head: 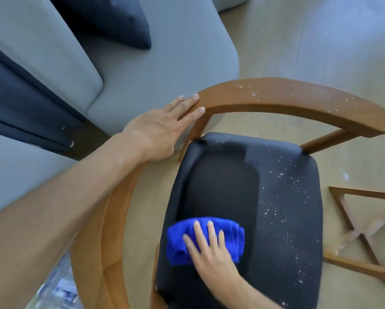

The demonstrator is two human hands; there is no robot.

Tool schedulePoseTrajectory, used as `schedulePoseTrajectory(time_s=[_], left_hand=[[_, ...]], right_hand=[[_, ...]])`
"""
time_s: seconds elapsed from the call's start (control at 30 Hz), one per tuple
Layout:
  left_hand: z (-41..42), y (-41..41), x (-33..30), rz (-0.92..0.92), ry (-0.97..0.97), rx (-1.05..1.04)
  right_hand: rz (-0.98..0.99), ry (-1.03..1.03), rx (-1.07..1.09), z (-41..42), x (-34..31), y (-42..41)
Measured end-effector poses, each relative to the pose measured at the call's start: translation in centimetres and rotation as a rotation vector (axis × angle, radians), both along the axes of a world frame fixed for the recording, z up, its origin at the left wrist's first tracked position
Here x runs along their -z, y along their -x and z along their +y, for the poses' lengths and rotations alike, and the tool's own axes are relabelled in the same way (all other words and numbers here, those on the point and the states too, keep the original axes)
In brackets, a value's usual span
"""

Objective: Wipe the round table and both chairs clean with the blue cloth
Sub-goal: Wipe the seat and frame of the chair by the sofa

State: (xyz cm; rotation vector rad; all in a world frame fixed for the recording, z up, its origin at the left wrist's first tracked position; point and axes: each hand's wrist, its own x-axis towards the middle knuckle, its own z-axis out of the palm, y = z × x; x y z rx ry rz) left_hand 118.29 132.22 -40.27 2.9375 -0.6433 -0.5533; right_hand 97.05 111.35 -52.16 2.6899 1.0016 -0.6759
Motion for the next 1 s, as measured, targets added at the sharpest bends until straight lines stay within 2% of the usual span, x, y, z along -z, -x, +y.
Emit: schedulePoseTrajectory(time_s=[0.1,0.17,0.23,0.33,0.43,0.53,0.63,0.83,0.9,0.97,1.0], left_hand=[[0.1,-0.1,-0.3,-0.007,-0.005,0.013],[0.2,0.1,-0.2,-0.002,-0.009,0.015],[0.3,0.4,0.1,-0.008,-0.020,0.015],[0.6,0.6,0.4,-0.033,-0.055,0.051],[0.8,0.4,0.6,-0.074,-0.057,0.071],[0.7,0.2,1.0,-0.094,-0.042,0.058],[0.2,-0.1,1.5,-0.104,-0.044,0.069],[0.1,0.3,1.0,-0.055,-0.076,0.014],[0.1,0.5,0.5,-0.039,-0.068,-0.005],[0.3,0.7,-0.1,-0.040,-0.091,-0.011],[0.4,0.6,-0.3,-0.045,-0.106,-0.015]], right_hand=[[0.148,-0.047,-0.060,-1.9,-0.7,4.9],[0.239,-0.133,-0.114,-3.2,-2.8,3.5],[0.332,-0.256,-0.022,-4.5,-4.0,-0.6],[0.066,-0.327,0.219,-8.1,-4.3,-9.5],[-0.205,-0.241,0.384,-11.4,-4.4,-19.9],[-0.226,-0.063,0.510,-13.6,-2.6,-24.5],[-0.207,0.021,0.563,-14.3,-0.2,-21.0],[-0.194,-0.275,0.360,-12.4,-0.3,-2.4],[-0.142,-0.383,0.299,-11.7,-1.6,0.8],[0.061,-0.298,0.253,-11.6,-3.0,0.5],[0.225,-0.289,0.234,-12.2,-3.8,-0.1]])
